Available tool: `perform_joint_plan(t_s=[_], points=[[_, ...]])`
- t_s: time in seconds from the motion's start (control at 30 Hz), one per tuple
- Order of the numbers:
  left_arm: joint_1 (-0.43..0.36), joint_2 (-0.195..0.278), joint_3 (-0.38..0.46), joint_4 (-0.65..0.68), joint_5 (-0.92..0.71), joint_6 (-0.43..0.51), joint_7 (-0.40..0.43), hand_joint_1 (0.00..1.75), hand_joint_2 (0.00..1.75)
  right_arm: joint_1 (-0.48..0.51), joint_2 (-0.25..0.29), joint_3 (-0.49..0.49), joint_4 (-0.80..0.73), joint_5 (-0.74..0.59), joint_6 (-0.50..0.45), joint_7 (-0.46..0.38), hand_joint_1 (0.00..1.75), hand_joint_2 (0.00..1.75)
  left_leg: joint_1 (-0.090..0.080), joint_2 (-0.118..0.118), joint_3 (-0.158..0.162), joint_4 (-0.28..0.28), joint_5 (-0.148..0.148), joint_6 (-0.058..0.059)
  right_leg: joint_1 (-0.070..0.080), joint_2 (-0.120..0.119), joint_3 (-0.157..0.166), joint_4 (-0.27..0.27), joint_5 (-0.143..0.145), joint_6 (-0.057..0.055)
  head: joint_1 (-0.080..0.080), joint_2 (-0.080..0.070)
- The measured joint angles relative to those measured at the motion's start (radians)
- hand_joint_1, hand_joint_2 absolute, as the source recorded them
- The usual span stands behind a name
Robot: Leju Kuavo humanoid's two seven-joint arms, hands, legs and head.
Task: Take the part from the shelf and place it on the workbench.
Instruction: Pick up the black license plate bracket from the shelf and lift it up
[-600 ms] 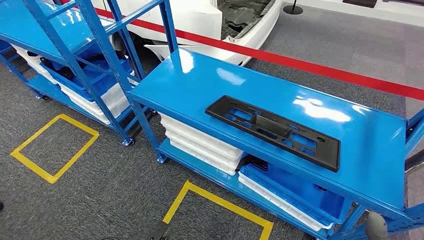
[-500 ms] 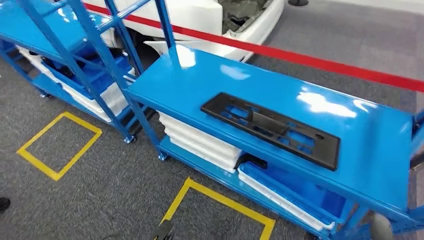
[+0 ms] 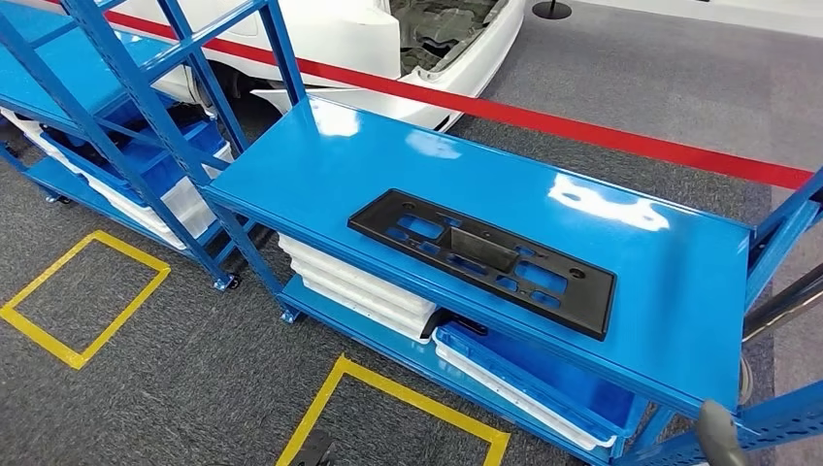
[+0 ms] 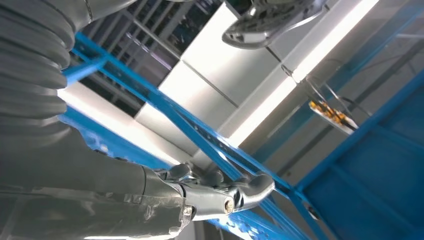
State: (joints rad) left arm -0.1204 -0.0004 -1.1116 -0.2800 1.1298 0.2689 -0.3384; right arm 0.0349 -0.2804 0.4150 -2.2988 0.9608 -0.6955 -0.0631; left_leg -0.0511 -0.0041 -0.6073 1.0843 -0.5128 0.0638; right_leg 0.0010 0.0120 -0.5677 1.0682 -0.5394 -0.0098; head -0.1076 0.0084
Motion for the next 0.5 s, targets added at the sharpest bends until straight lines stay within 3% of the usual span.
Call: perform_joint_plan(t_s=[0.03,0.13,0.23,0.27,0.3,0.33,0.4,0.43,0.5], points=[[0.0,0.0,0.0,0.0,0.0,0.0,0.0,0.0,0.0,0.0,0.0,0.0,0.0,0.0,0.0,0.0,0.0,1.75,-0.002,0.0,0.007,-0.022,0.009,0.006,-0.002,0.0,0.004,-0.009,0.001,0.003,-0.003,0.0],[0.001,-0.001,0.0,0.0,0.0,0.0,0.0,0.0,0.0,-0.001,0.0,0.0,-0.001,0.0,0.0,0.0,0.0,1.75,0.011,0.006,0.043,-0.087,0.043,-0.001,0.0,-0.001,0.004,0.016,-0.023,0.012,-0.004,0.0],[0.0,-0.002,0.0,0.0,0.0,-0.001,0.0,0.0,0.0,0.0,0.0,0.0,-0.001,0.0,0.0,0.001,0.0,1.75,0.02,0.008,0.051,-0.104,0.05,-0.004,-0.008,-0.002,-0.069,0.16,-0.1,0.029,-0.001,0.0],[0.0,-0.003,0.0,0.0,0.0,-0.001,0.0,0.0,0.0,0.001,0.0,0.0,-0.001,0.0,0.0,0.001,0.0,1.75,0.022,0.008,0.051,-0.102,0.048,-0.006,-0.012,-0.003,-0.092,0.199,-0.111,0.036,-0.001,0.0],[0.001,-0.004,0.0,0.0,0.0,-0.002,0.0,0.0,0.0,0.001,0.0,0.0,-0.001,-0.001,0.0,0.003,0.0,1.75,0.026,0.008,0.05,-0.098,0.044,-0.01,-0.017,-0.003,-0.1,0.207,-0.102,0.044,-0.001,0.0],[0.001,-0.005,0.0,0.001,0.0,-0.003,0.0,0.0,0.0,0.001,0.0,0.0,-0.001,-0.003,0.002,0.007,0.0,1.75,0.031,0.007,0.05,-0.091,0.039,-0.015,-0.022,-0.005,-0.089,0.177,-0.072,0.052,-0.001,0.0],[0.001,-0.006,0.0,0.001,0.001,-0.005,-0.001,0.0,0.0,0.001,0.0,-0.001,-0.001,-0.012,0.012,0.026,0.0,1.75,0.04,0.006,0.047,-0.07,0.023,-0.031,-0.028,-0.008,-0.036,0.057,-0.002,0.066,0.001,0.0],[0.0,-0.006,0.0,0.001,0.001,-0.006,-0.001,0.0,0.0,0.001,0.0,-0.002,0.0,-0.019,0.024,0.041,0.0,1.75,0.042,0.006,0.043,-0.057,0.014,-0.039,-0.029,-0.007,-0.016,0.01,0.017,0.064,0.003,0.0],[0.0,-0.006,0.0,0.002,0.002,-0.006,-0.001,0.0,0.0,0.003,0.0,-0.005,0.001,-0.04,0.064,0.079,0.0,1.75,0.041,0.005,0.036,-0.041,0.005,-0.05,-0.026,-0.002,-0.008,-0.013,0.015,0.051,0.003,0.0]])
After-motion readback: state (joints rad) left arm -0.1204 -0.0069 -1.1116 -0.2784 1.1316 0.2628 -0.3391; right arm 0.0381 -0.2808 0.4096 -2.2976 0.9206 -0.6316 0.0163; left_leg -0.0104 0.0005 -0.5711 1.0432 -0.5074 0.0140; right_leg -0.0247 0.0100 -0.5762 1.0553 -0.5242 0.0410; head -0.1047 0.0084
